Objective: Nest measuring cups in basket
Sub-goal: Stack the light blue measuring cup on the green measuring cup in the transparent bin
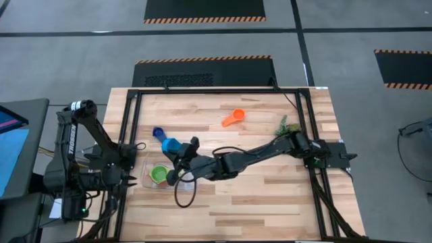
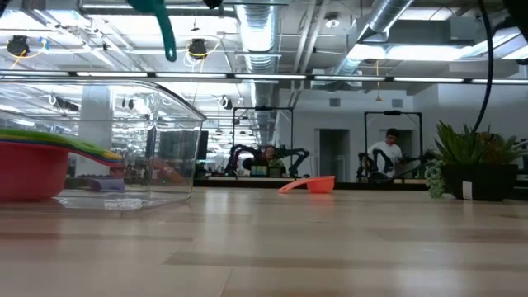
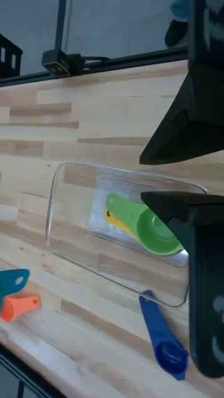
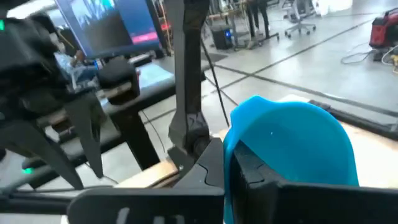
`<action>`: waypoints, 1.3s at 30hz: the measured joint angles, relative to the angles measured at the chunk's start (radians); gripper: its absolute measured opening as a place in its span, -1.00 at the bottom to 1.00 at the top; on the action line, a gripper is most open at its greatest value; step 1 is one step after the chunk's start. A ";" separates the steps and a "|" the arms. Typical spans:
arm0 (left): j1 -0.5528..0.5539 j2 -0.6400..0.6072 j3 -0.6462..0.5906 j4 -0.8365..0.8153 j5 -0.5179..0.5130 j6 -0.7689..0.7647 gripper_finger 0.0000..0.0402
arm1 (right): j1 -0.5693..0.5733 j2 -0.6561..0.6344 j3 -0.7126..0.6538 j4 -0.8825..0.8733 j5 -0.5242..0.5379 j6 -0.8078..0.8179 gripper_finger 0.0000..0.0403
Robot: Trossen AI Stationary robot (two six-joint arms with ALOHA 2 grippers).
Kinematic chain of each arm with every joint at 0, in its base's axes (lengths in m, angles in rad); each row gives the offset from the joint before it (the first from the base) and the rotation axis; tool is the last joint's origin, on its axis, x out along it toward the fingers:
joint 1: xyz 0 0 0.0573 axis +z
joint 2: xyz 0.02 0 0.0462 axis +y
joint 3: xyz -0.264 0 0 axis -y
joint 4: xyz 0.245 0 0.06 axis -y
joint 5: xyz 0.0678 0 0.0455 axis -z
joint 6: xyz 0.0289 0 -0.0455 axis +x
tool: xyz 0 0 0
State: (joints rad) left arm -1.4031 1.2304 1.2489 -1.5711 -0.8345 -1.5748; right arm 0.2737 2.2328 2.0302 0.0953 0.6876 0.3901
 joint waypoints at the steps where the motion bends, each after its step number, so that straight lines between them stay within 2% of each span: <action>1: -0.001 -0.002 0.000 0.000 0.000 0.002 -0.66 | 0.000 0.013 0.015 -0.006 -0.003 0.002 -0.96; 4: -0.001 -0.007 0.000 0.000 0.000 0.003 -0.66 | -0.001 0.072 0.081 -0.022 -0.019 0.035 -0.96; 9: -0.001 -0.010 -0.001 0.000 0.000 0.015 -0.66 | -0.001 0.189 0.227 -0.182 -0.045 0.082 -0.96; 12: -0.001 -0.010 -0.001 0.000 0.000 0.026 -0.66 | 0.003 0.239 0.327 -0.237 -0.098 0.140 -0.96; 16: -0.001 -0.010 -0.001 0.001 0.000 0.026 -0.66 | 0.018 0.254 0.312 -0.168 -0.113 0.160 -0.96; 27: -0.001 -0.009 -0.001 0.000 0.000 0.048 -0.66 | 0.041 0.285 0.318 -0.255 -0.119 0.477 -0.97; 30: -0.001 -0.009 -0.001 0.000 0.000 0.048 -0.66 | 0.041 0.307 0.318 -0.221 -0.162 0.507 -0.97; 39: -0.001 -0.009 -0.001 0.000 0.000 0.047 -0.66 | 0.032 0.310 0.318 -0.224 -0.174 0.534 -0.97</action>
State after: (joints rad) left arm -1.4036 1.2209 1.2476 -1.5707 -0.8345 -1.5274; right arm 0.3057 2.5427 2.3478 -0.1291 0.5132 0.9244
